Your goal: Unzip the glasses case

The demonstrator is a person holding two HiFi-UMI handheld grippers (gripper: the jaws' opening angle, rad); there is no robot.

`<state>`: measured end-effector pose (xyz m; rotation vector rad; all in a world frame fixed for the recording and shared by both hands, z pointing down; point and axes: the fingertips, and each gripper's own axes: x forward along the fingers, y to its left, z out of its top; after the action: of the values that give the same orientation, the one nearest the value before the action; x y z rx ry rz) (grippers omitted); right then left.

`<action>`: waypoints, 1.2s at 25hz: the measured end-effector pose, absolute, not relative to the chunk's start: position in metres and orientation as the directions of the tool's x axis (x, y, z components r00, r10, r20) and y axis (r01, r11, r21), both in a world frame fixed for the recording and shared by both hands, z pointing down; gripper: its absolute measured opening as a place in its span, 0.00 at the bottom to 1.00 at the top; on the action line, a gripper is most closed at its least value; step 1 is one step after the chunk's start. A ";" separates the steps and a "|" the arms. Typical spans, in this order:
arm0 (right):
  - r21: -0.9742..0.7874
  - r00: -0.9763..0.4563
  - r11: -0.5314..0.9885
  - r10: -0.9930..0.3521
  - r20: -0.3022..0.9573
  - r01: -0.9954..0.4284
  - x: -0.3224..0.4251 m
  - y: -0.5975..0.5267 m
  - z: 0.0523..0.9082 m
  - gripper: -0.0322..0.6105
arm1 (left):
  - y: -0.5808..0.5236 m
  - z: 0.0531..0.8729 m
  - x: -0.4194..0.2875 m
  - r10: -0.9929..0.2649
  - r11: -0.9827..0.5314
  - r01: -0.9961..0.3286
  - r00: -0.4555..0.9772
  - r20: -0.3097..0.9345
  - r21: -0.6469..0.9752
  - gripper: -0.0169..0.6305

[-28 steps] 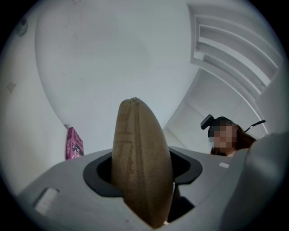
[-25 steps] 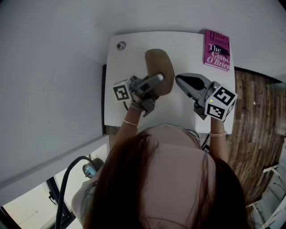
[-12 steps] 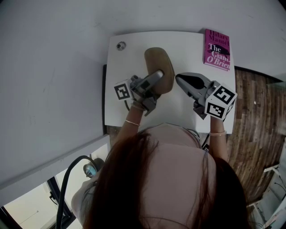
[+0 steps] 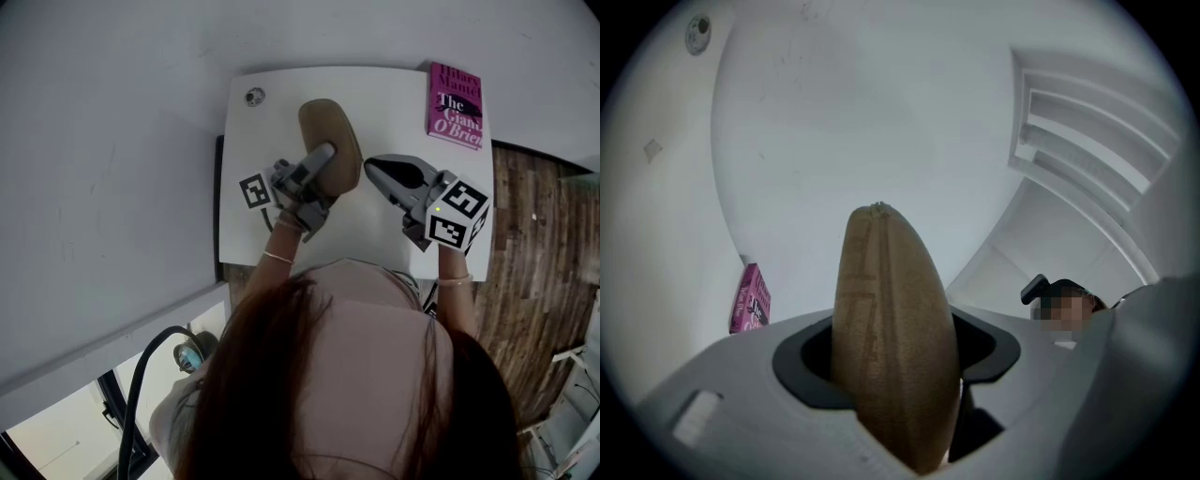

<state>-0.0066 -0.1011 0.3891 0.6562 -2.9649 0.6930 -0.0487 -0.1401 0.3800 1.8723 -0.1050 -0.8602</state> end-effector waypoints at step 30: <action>-0.454 -0.912 0.796 -0.394 0.112 -0.400 -0.017 -0.101 0.395 0.06 | -0.168 0.387 -0.069 -0.593 -0.388 0.371 0.601 -0.536 0.844 0.47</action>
<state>-0.0174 -0.1006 0.3950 0.6554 -2.9664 0.7540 -0.0689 -0.1684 0.3875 1.6761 -0.1856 -1.0418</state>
